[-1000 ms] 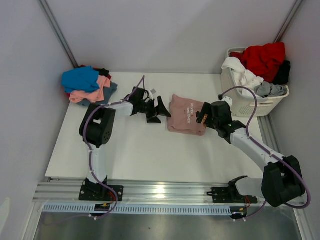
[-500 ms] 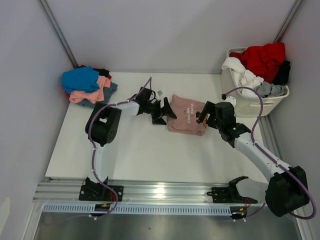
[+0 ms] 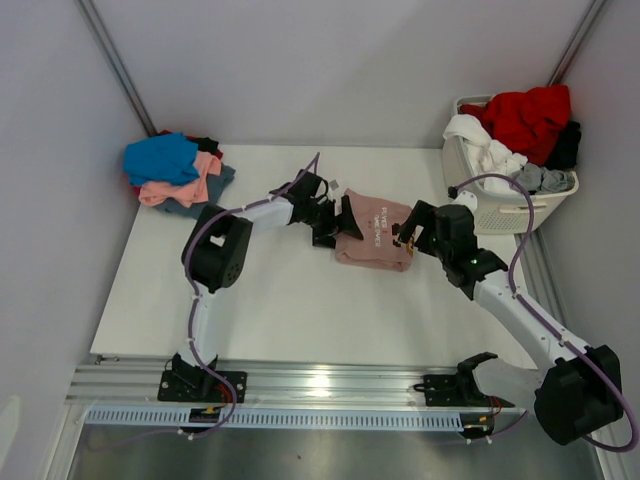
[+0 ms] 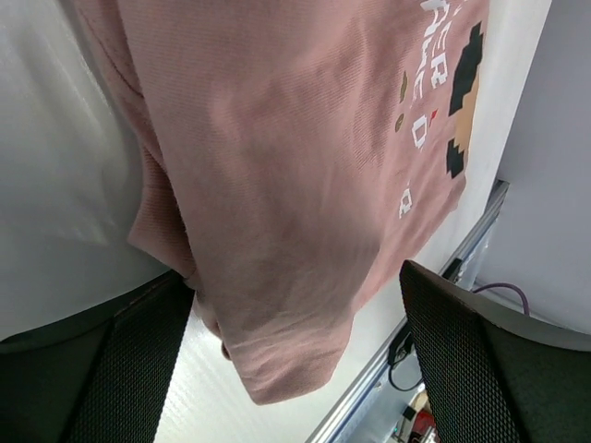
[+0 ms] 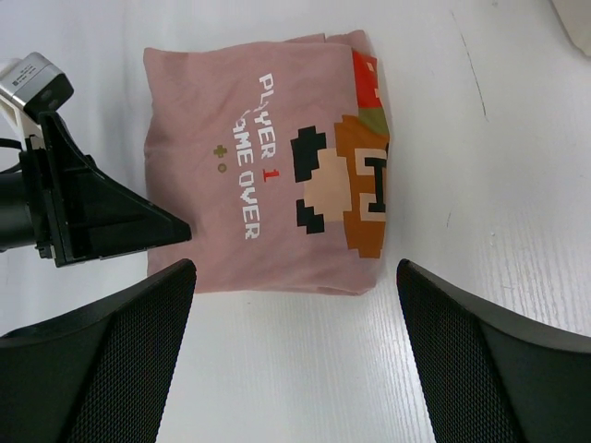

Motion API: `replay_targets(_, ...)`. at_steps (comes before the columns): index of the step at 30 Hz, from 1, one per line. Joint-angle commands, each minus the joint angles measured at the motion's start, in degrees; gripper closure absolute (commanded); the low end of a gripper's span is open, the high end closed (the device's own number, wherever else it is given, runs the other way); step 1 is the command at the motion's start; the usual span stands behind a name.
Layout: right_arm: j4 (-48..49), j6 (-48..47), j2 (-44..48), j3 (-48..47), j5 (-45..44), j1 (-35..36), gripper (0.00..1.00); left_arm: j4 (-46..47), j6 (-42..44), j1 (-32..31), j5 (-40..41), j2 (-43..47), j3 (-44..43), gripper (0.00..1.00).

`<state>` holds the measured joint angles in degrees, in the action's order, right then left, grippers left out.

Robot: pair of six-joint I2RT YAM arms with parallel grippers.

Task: Fold and stack the t-shirts
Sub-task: Smooth out wrinkles on the folded tshirt, then put the neatly folded tshirt into the corner of the board with the left arm

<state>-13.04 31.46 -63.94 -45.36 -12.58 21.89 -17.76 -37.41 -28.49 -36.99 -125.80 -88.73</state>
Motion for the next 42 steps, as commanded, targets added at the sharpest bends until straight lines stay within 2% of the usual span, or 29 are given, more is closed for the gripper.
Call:
replay_targets(1, -0.8, -0.7, 1.7, -1.3, -0.9, 0.1, 0.07, -4.7, 3.7, -0.1, 5.4, 1.7, 0.9, 0.03)
replay_targets(5, -1.0, -0.4, 1.1, -1.2, -1.3, -0.1, 0.07, -5.2, 1.9, 0.4, 8.8, 5.7, 4.9, 0.03)
replay_targets(6, -1.2, 0.0, 0.8, -1.3, -1.4, -0.2, 0.07, -8.7, 1.6, 0.3, 10.2, 5.2, 4.4, 0.03)
replay_targets(9, -2.3, 1.0, -0.4, -2.3, -2.0, -0.2, 0.07, -17.9, 2.7, -0.6, 17.7, 2.1, -3.7, 0.04)
replay_targets(15, -2.8, 0.9, -0.6, -2.9, -1.8, -0.2, 0.07, -23.7, 2.4, -3.7, 19.2, -4.1, -14.0, 0.05)
replay_targets(19, -3.1, 0.5, -0.4, -3.8, -1.7, -0.2, 0.07, -25.5, 1.8, -4.7, 19.1, -5.9, -17.5, 0.06)
replay_targets(26, -3.0, 0.3, -0.4, -4.6, -0.7, -0.4, 0.07, -24.3, 0.9, -4.8, 12.7, -7.8, -19.5, 0.07)
replay_targets(30, -3.0, 0.2, -0.5, -4.6, 0.6, -1.0, 0.07, -21.4, 0.4, -4.8, 7.2, -8.5, -19.1, 0.14)
replay_targets(33, -3.0, 0.2, -0.4, -4.6, 0.9, -1.4, 0.07, -18.6, -0.7, -4.8, 3.6, -8.7, -17.4, 0.23)
replay_targets(36, -3.4, 0.1, -0.4, -4.6, 1.1, -1.7, 0.07, -12.6, -1.8, -4.7, -1.6, -8.3, -14.4, 0.36)
replay_targets(37, -3.7, 0.1, -0.5, -4.6, 1.2, -1.8, 0.07, -9.1, -2.2, -4.7, -2.7, -7.7, -13.4, 0.48)
replay_targets(39, -3.7, 0.1, -0.4, -4.5, 1.4, -1.9, 0.07, -7.1, -3.1, -4.7, -3.8, -7.2, -10.4, 0.63)
replay_targets(40, -3.7, 0.2, -0.5, -4.4, 1.4, -1.9, 0.07, -6.7, -3.2, -4.7, -4.3, -6.9, -9.8, 0.75)
replay_targets(41, -3.6, 0.2, -0.6, -4.4, 1.6, -1.9, 0.07, -6.0, -3.2, -4.6, -4.5, -6.7, -9.4, 0.81)
replay_targets(42, -3.5, 0.4, -0.7, -4.2, 1.9, -2.0, 0.07, -5.9, -3.2, -4.4, -4.4, -6.4, -8.7, 0.96)
